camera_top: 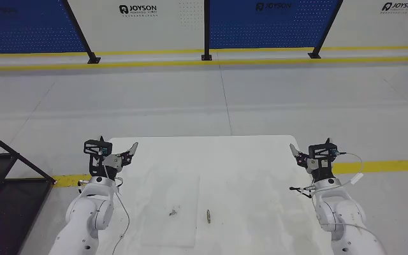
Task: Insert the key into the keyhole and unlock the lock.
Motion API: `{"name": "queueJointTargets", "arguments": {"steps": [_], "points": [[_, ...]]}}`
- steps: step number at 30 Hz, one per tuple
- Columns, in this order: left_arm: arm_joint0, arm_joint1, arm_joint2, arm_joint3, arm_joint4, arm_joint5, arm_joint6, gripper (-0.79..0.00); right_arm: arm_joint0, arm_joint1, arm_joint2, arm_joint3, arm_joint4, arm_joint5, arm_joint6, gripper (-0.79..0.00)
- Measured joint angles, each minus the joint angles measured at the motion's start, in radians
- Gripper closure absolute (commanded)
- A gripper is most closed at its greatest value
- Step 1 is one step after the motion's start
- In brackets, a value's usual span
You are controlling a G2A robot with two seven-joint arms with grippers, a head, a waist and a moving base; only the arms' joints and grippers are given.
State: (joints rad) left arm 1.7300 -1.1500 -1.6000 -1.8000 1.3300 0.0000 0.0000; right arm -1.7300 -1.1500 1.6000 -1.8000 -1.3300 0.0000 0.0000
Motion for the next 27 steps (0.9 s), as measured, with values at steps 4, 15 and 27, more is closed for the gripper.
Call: {"name": "queueJointTargets", "arguments": {"steps": [4, 15, 27], "points": [[0.000, 0.000, 0.000, 0.000, 0.000, 0.000, 0.000, -0.784, 0.000, 0.000, 0.000, 0.000, 0.000, 0.000, 0.000, -0.784], [0.007, 0.012, -0.023, -0.061, 0.068, -0.113, -0.029, -0.785, 0.000, 0.000, 0.000, 0.000, 0.000, 0.000, 0.000, -0.785], [0.337, 0.035, -0.063, -0.391, 0.298, -0.407, -0.206, -0.785, 0.000, 0.000, 0.000, 0.000, 0.000, 0.000, 0.000, -0.785]]}}
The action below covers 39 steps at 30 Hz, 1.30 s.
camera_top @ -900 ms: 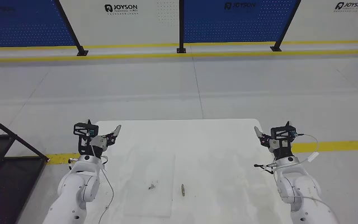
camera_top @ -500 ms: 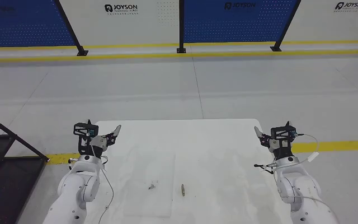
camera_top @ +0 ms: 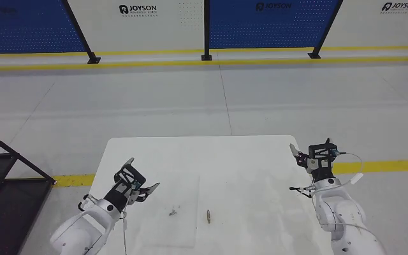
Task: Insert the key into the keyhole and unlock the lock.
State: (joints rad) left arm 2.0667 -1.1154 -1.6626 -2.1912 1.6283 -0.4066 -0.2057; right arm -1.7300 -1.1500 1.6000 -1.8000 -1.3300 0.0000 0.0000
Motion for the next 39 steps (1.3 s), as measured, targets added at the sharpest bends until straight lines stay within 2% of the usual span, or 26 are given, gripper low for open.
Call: {"name": "queueJointTargets", "arguments": {"steps": [4, 7, 9, 25, 34, 39], "points": [[0.091, -0.005, 0.029, -0.046, -0.012, 0.025, -0.078, -0.785, 0.000, 0.000, 0.000, 0.000, 0.000, 0.000, 0.000, -0.785], [0.113, -0.010, 0.074, -0.086, -0.024, 0.073, -0.198, -0.785, 0.000, 0.000, 0.000, 0.000, 0.000, 0.000, 0.000, -0.785], [0.113, -0.011, 0.085, -0.094, -0.050, 0.069, -0.251, -0.785, 0.000, 0.000, 0.000, 0.000, 0.000, 0.000, 0.000, -0.785], [0.110, -0.012, 0.091, -0.084, -0.055, 0.087, -0.249, -0.785, 0.000, 0.000, 0.000, 0.000, 0.000, 0.000, 0.000, -0.785], [0.154, -0.028, 0.227, -0.068, -0.074, 0.246, -0.380, -0.785, 0.000, 0.000, 0.000, 0.000, 0.000, 0.000, 0.000, -0.785], [0.105, -0.042, 0.348, 0.003, -0.038, 0.348, -0.474, -0.785, 0.000, 0.000, 0.000, 0.000, 0.000, 0.000, 0.000, -0.785]]}}
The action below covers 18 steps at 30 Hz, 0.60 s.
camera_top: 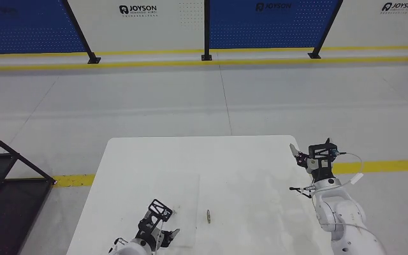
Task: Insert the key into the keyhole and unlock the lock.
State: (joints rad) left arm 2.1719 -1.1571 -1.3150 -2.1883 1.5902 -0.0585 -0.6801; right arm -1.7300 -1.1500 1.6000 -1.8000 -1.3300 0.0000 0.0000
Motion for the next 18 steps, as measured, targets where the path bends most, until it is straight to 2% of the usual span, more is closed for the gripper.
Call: {"name": "queueJointTargets", "arguments": {"steps": [1, 2, 4, 6, 7, 8, 9, 13, 18], "points": [[-0.016, -0.003, 0.020, 0.017, 0.009, 0.017, -0.014, -0.763, 0.000, 0.000, 0.000, 0.000, 0.000, 0.000, 0.000, -0.785], [-0.041, -0.007, 0.046, 0.040, 0.014, 0.040, -0.032, -0.677, 0.000, 0.000, 0.000, 0.000, 0.000, 0.000, 0.000, -0.785], [-0.081, -0.014, 0.079, 0.075, 0.014, 0.073, -0.060, -0.563, 0.000, 0.000, 0.000, 0.000, 0.000, 0.000, 0.000, -0.785], [-0.128, -0.022, 0.109, 0.112, -0.001, 0.107, -0.092, -0.496, 0.000, 0.000, 0.000, 0.000, 0.000, 0.000, 0.000, -0.785], [-0.147, -0.025, 0.119, 0.127, -0.007, 0.121, -0.105, -0.397, 0.000, 0.000, 0.000, 0.000, 0.000, 0.000, 0.000, -0.785], [-0.170, -0.029, 0.131, 0.146, -0.014, 0.139, -0.119, -0.369, 0.000, 0.000, 0.000, 0.000, 0.000, 0.000, 0.000, -0.785], [-0.187, -0.032, 0.139, 0.160, -0.016, 0.152, -0.128, -0.345, 0.000, 0.000, 0.000, 0.000, 0.000, 0.000, 0.000, -0.785], [-0.241, -0.043, 0.171, 0.209, -0.015, 0.212, -0.154, -0.332, 0.000, 0.000, 0.000, 0.000, 0.000, 0.000, 0.000, -0.785], [-0.276, -0.052, 0.189, 0.242, -0.027, 0.252, -0.153, -0.308, 0.000, 0.000, 0.000, 0.000, 0.000, 0.000, 0.000, -0.785]]}}
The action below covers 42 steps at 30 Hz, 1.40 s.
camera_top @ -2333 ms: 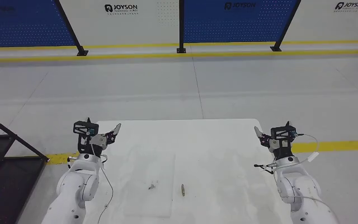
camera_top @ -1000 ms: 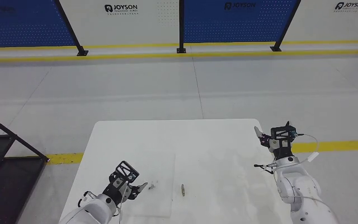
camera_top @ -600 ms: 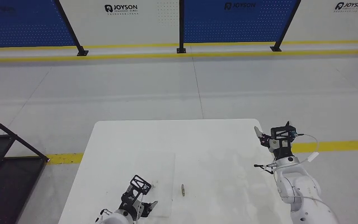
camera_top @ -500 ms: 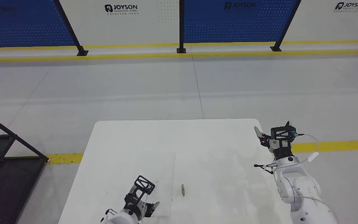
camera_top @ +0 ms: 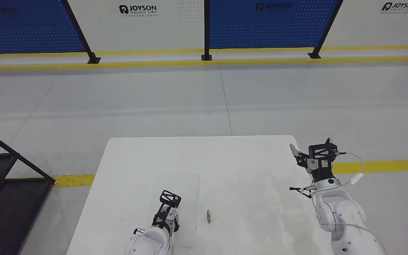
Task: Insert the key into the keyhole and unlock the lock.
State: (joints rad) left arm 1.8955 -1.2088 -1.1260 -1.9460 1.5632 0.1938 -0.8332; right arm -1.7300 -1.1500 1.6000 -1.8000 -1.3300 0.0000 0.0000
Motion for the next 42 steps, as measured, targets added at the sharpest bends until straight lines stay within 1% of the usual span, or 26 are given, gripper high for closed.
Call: {"name": "queueJointTargets", "arguments": {"steps": [1, 2, 3, 6, 9, 15, 20, 26, 33, 42], "points": [[-0.004, -0.001, 0.004, 0.005, 0.002, 0.004, 0.001, -0.299, 0.000, 0.000, 0.000, 0.000, 0.000, 0.000, 0.000, -0.785], [-0.007, -0.002, 0.006, 0.009, 0.004, 0.008, 0.002, -0.246, 0.000, 0.000, 0.000, 0.000, 0.000, 0.000, 0.000, -0.785], [-0.010, -0.003, 0.009, 0.013, 0.007, 0.012, 0.001, -0.231, 0.000, 0.000, 0.000, 0.000, 0.000, 0.000, 0.000, -0.785], [-0.020, -0.006, 0.018, 0.025, 0.019, 0.029, -0.005, -0.246, 0.000, 0.000, 0.000, 0.000, 0.000, 0.000, 0.000, -0.785], [-0.027, -0.009, 0.026, 0.033, 0.026, 0.039, -0.008, -0.243, 0.000, 0.000, 0.000, 0.000, 0.000, 0.000, 0.000, -0.785], [-0.038, -0.013, 0.028, 0.049, 0.030, 0.046, -0.009, -0.225, 0.000, 0.000, 0.000, 0.000, 0.000, 0.000, 0.000, -0.785], [-0.050, -0.017, 0.025, 0.064, 0.000, 0.037, 0.002, -0.188, 0.000, 0.000, 0.000, 0.000, 0.000, 0.000, 0.000, -0.785], [-0.062, -0.021, 0.023, 0.082, -0.021, 0.037, 0.020, -0.191, 0.000, 0.000, 0.000, 0.000, 0.000, 0.000, 0.000, -0.785], [-0.068, -0.024, 0.023, 0.086, -0.019, 0.046, 0.024, -0.172, 0.000, 0.000, 0.000, 0.000, 0.000, 0.000, 0.000, -0.785], [-0.076, -0.028, 0.023, 0.093, -0.025, 0.046, 0.026, -0.194, 0.000, 0.000, 0.000, 0.000, 0.000, 0.000, 0.000, -0.785]]}}
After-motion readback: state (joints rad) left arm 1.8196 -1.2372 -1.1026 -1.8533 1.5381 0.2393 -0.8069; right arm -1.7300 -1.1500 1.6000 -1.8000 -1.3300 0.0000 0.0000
